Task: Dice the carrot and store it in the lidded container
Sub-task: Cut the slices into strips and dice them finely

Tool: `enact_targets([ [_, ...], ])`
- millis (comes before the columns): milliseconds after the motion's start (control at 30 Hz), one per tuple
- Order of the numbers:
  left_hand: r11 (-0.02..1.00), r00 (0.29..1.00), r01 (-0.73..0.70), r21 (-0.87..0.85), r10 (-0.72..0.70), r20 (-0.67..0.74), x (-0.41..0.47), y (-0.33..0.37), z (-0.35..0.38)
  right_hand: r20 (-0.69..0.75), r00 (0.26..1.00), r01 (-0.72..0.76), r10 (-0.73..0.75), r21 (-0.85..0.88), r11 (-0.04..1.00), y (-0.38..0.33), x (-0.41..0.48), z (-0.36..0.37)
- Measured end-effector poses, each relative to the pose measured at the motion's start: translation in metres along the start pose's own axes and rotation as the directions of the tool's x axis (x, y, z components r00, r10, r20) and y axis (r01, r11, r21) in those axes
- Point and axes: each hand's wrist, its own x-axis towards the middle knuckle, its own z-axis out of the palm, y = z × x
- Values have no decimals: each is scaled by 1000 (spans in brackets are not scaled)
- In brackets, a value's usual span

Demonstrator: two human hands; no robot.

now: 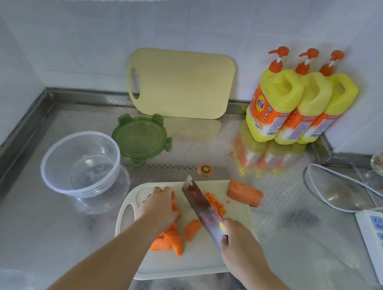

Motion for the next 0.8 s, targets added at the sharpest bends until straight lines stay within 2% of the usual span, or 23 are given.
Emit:
enact_targets([
  [133,1000,999,0,-1,0,51,6,2,-6,-21,999,-37,37,-32,999,5,0,-10],
  [267,1000,997,-18,9,17,73,11,2,-7,-40,999,1,-2,-27,1000,5,-2,-12],
  [500,991,999,11,-132,-4,53,16,-13,-10,-23,999,40,-40,-14,999,2,-10,-5],
  [567,999,1000,-7,-53,8,4,15,-15,-13,-48,998,37,-37,-8,999,2,-9,-6],
  [667,980,986,-126,155,140,-85,6,0,-11,-108,994,19,-20,-6,1000,2,-4,-11],
  [733,941,967,-238,240,252,-31,-2,18,0,-133,991,7,-6,7,1000,3,-2,-17],
  [800,904,953,-294,311,300,27,-7,31,15,-145,989,-10,13,19,1000,5,-2,-22],
])
